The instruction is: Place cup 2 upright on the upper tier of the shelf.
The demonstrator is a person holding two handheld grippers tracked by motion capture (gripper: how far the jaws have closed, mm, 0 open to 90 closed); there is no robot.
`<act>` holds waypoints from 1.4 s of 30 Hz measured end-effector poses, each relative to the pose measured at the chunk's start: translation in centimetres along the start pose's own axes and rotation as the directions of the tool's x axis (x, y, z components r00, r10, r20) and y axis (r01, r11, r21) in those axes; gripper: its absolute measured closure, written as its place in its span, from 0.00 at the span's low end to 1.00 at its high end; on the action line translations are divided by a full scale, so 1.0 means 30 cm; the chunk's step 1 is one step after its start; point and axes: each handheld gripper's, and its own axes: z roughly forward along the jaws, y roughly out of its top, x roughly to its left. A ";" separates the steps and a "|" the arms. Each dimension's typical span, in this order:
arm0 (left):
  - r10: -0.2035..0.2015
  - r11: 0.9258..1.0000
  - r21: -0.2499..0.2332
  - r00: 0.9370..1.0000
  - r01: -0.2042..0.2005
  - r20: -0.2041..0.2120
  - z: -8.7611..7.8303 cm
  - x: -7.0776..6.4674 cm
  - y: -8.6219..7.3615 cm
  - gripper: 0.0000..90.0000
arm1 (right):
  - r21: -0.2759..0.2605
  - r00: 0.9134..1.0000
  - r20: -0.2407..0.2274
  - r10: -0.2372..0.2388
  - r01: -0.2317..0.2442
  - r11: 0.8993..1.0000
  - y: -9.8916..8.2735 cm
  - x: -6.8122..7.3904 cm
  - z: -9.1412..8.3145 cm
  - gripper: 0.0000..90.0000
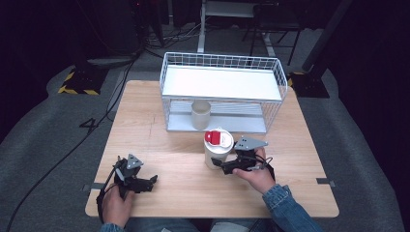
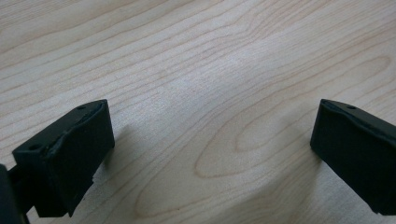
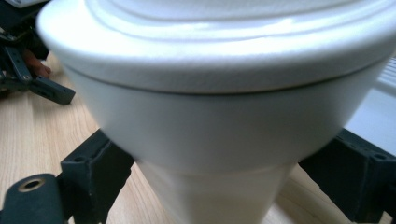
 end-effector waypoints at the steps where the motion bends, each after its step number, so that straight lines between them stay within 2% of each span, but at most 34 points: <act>1: 0.000 1.000 0.000 1.000 0.000 0.000 0.000 0.000 0.000 0.00 | -0.007 1.000 -0.005 0.004 -0.004 1.000 -0.001 -0.001 0.003 0.13; 9: -0.001 1.000 0.001 1.000 0.001 0.000 0.000 -0.001 0.000 0.00 | -0.076 0.999 -0.024 0.037 -0.039 0.996 -0.016 -0.005 0.025 0.11; 16: -0.001 1.000 0.001 1.000 0.001 0.000 0.000 -0.001 0.000 0.00 | -0.102 0.998 -0.015 0.056 -0.057 0.993 -0.026 -0.002 0.039 0.11; 20: -0.001 1.000 0.001 1.000 0.001 0.000 0.000 -0.001 0.000 0.00 | -0.098 0.999 0.000 0.053 -0.053 0.994 -0.025 0.005 0.039 0.12; 27: -0.001 1.000 0.001 1.000 0.001 0.000 0.000 -0.001 0.000 0.00 | -0.070 1.000 0.029 0.008 -0.006 0.998 -0.020 0.013 0.038 0.14; 42: -0.001 1.000 0.001 1.000 0.001 0.000 0.000 -0.001 0.000 0.00 | -0.063 0.999 0.043 -0.010 0.012 0.998 -0.016 0.023 0.037 0.15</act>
